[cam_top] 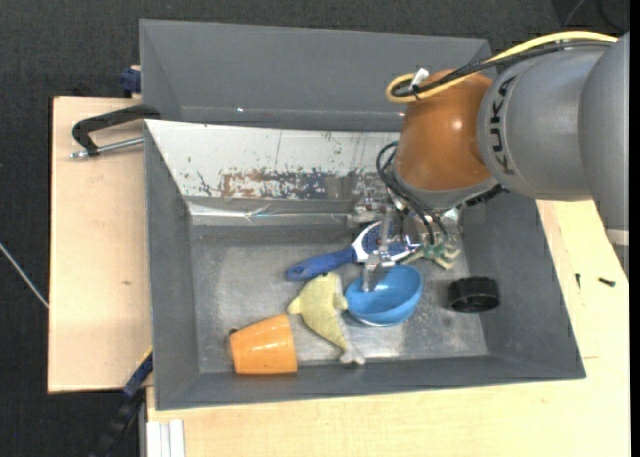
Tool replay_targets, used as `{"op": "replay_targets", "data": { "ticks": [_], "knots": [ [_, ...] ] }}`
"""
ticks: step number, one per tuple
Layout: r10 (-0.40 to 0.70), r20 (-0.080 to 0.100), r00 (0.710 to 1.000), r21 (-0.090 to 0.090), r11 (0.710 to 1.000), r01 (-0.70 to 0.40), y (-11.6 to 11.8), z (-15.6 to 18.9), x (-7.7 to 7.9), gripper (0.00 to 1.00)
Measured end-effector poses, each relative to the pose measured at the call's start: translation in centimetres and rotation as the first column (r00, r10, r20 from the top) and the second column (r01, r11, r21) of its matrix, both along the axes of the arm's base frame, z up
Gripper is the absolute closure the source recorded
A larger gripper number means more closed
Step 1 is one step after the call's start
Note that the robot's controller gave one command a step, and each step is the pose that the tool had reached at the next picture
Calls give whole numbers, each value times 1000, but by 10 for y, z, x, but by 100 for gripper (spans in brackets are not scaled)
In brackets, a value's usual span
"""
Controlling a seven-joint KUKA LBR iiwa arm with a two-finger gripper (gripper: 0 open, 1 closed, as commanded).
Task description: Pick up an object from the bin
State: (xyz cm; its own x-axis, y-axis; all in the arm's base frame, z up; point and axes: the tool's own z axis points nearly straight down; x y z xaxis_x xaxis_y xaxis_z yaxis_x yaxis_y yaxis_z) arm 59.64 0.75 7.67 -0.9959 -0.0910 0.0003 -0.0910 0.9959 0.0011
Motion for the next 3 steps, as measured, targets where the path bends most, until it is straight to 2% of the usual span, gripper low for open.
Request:
{"op": "replay_targets", "data": {
  "ticks": [1, 2, 3],
  "knots": [
    [-1, 1, 1000, 0, 1000, 1, 0, 1, 0, 0],
    [-1, 6, 1000, 1, 1000, 1, 1, 3, 2, 100],
    [-2, 5, 1000, 1, 1000, 2, 1, 8, 3, 100]
  ]
}}
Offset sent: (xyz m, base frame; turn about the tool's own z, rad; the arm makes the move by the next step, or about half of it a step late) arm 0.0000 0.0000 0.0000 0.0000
